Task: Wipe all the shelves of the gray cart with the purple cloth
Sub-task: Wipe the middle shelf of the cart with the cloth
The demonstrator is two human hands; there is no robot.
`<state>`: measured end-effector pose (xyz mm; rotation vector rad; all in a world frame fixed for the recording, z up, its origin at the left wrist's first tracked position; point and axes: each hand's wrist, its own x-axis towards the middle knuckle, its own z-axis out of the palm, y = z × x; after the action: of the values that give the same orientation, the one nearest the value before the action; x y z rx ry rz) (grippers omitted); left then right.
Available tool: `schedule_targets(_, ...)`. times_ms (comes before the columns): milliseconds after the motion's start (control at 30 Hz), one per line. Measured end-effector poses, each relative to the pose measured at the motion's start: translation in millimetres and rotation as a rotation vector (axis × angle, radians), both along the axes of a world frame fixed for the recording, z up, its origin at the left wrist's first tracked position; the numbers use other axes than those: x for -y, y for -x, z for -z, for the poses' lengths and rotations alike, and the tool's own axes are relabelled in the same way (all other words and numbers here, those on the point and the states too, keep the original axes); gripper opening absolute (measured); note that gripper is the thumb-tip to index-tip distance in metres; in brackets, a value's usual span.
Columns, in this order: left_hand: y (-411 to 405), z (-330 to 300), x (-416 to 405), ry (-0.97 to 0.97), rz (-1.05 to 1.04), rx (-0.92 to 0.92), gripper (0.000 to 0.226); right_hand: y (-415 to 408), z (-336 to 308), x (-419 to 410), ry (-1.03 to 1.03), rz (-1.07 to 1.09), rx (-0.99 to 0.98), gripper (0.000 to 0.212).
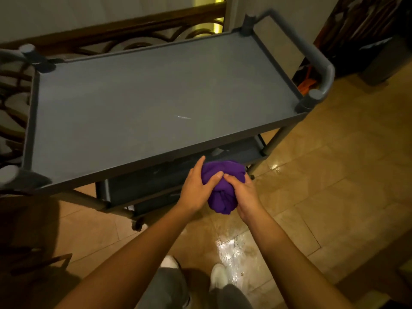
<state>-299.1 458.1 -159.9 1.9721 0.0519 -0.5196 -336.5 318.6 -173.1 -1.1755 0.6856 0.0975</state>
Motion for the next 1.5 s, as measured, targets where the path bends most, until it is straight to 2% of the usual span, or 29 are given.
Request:
schedule_targets(67,-15,22,7,0.121,-0.043,-0.09,0.084,-14,17,11,0.006,0.004,0.033,0.047)
schedule_targets(100,-24,34,9,0.166,-0.059,-0.098,0.074,-22,27,15,0.009,0.002,0.05,0.048)
schedule_targets(167,-43,61,13,0.21,-0.052,-0.041,0.051,-38,47,20,0.059,-0.003,0.088,0.055)
schedule_targets(200,-51,67,13,0.214,-0.042,-0.001,0.049,-47,51,21,0.109,-0.015,0.105,0.06)
schedule_targets(300,-69,90,15,0.197,0.031,0.128,0.055,-70,76,23,0.245,-0.034,0.178,0.074)
schedule_targets(433,-82,124,16,0.235,0.074,0.141,0.057,-90,114,28,0.271,-0.007,0.224,0.073)
schedule_targets(600,-98,167,18,0.21,0.152,0.25,0.066,-111,156,39,0.181,0.03,0.248,0.052)
schedule_targets(667,-113,191,18,0.237,0.123,0.277,0.068,-128,174,38,0.196,0.013,0.269,0.034)
schedule_targets(733,-125,215,18,0.215,0.072,0.318,0.069,-141,195,34,0.212,-0.012,0.292,0.03)
schedule_targets(867,-144,240,17,0.18,0.092,0.424,0.061,-157,221,35,0.236,-0.049,0.364,0.037)
schedule_targets(967,-149,252,17,0.177,0.107,0.473,0.064,-161,238,39,0.198,-0.11,0.42,0.042)
schedule_targets(1133,-152,272,11,0.125,0.142,0.566,0.07,-162,254,42,0.225,-0.217,0.511,0.068)
schedule_targets(1367,-131,278,-2,0.043,0.102,0.659,0.068,-159,267,31,0.294,-0.245,0.614,0.05)
schedule_targets(1433,-122,275,-5,0.059,0.091,0.675,0.067,-155,265,28,0.312,-0.253,0.646,0.056)
schedule_targets(1500,-115,272,-8,0.087,0.078,0.683,0.065,-150,262,25,0.34,-0.289,0.693,0.071)
